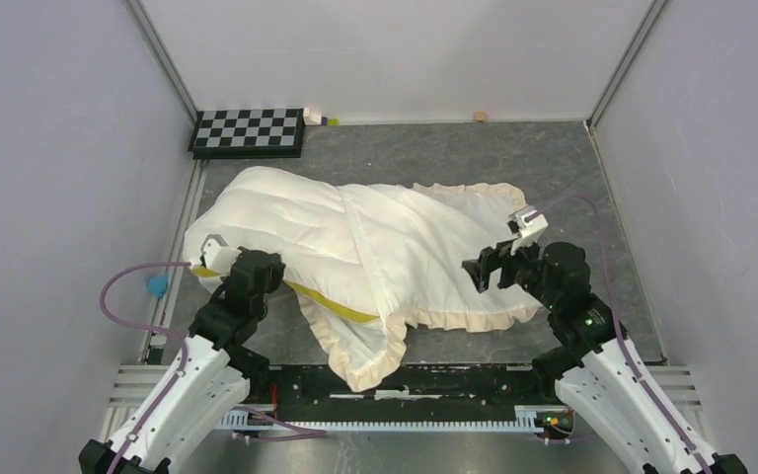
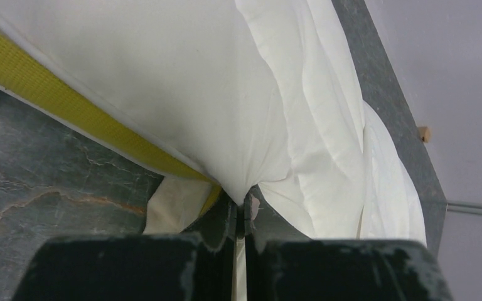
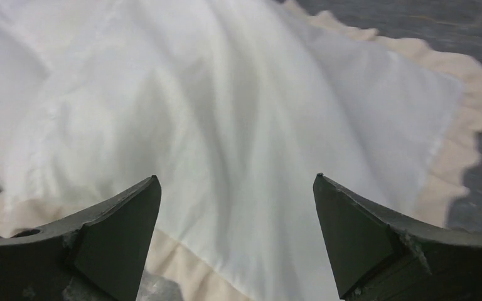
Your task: Remove the pillowcase from the pillow
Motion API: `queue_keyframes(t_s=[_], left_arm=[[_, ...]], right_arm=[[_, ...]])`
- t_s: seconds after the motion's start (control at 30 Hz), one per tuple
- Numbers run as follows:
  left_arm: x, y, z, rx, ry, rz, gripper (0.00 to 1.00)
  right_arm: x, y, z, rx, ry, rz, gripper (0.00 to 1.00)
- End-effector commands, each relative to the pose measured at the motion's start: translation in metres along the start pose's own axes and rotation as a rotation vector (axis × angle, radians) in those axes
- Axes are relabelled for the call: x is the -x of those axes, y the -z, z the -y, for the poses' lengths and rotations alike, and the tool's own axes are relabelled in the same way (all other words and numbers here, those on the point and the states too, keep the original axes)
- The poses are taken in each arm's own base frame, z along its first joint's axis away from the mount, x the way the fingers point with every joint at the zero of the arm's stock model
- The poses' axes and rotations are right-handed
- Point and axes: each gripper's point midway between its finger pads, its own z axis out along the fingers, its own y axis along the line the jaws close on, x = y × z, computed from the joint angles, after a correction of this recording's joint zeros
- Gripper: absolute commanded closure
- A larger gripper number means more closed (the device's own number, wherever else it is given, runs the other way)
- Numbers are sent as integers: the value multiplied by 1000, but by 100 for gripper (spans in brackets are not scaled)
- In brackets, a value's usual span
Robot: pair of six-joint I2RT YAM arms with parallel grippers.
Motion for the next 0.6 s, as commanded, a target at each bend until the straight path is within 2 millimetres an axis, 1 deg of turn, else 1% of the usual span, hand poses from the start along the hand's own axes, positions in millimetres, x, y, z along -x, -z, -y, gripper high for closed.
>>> queue_keyframes(t_s=[0.0,0.1,0.2,0.27,0.4,0.5,0.57], left_arm=[[-4,0,37,-166,41,-29,98],[-12,0,40,-196,41,-61,98],[-21,-2,36,-202,31,-87,98],[-26,-4,33,-200,21,-97,98],[-30,-7,26,-183,13,-98,98],[-32,-8,26,-183,15,-106,98],[-34,-8,27,-184,16,-115,98]], right_arm=[[-4,1,-73,444,26,-41,2],[-30,-7,-81,466,14,-121,2],[-48,-13,-83,423,40,-165,2],[-59,-14,-92,419,67,-199,2],[-87,-16,-101,438,112,-288,2],[-106,-17,-101,433,140,-353,2],[-115,-17,-101,428,151,-375,2]])
